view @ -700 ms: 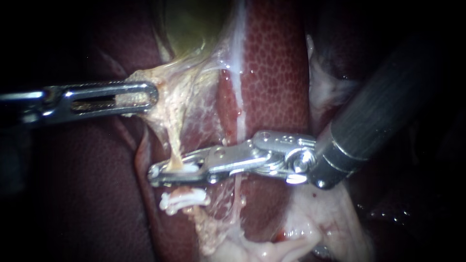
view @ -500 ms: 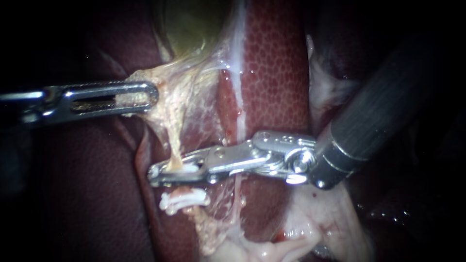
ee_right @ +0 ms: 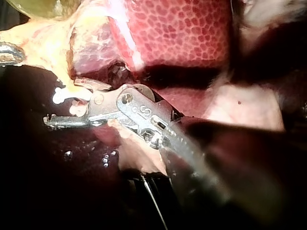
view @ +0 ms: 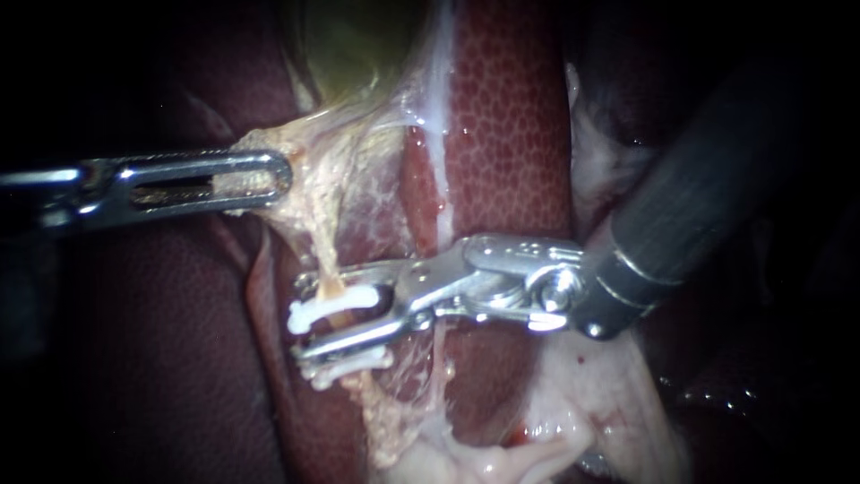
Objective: Going back third clip left tube
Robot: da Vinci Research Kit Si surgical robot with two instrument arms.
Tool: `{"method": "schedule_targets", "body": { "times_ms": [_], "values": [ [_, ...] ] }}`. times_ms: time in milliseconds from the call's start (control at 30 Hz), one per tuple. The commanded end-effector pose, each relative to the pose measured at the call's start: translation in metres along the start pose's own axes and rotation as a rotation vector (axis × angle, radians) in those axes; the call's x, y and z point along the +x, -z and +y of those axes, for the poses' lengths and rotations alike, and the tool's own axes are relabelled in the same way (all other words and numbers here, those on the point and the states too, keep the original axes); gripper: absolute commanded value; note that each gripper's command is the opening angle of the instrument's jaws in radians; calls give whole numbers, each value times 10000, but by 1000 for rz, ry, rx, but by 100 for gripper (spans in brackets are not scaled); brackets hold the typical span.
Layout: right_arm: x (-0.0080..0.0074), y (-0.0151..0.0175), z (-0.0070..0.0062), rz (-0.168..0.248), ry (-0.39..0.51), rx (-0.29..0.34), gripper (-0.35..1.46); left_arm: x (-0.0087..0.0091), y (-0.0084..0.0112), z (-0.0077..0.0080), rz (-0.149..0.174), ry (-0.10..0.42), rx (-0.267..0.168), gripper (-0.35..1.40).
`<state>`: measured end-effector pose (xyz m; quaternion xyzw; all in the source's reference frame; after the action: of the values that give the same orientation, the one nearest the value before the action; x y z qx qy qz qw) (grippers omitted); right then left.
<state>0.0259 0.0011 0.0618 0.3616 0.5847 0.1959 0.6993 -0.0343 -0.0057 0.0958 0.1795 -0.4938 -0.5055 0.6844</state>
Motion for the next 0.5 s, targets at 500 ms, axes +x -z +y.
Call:
{"method": "schedule_targets", "body": {
  "times_ms": [500],
  "values": [
    [2, 100, 3, 4, -5, -27, 60, -1, 2, 0, 0, -1, 2, -35]
  ]
}}
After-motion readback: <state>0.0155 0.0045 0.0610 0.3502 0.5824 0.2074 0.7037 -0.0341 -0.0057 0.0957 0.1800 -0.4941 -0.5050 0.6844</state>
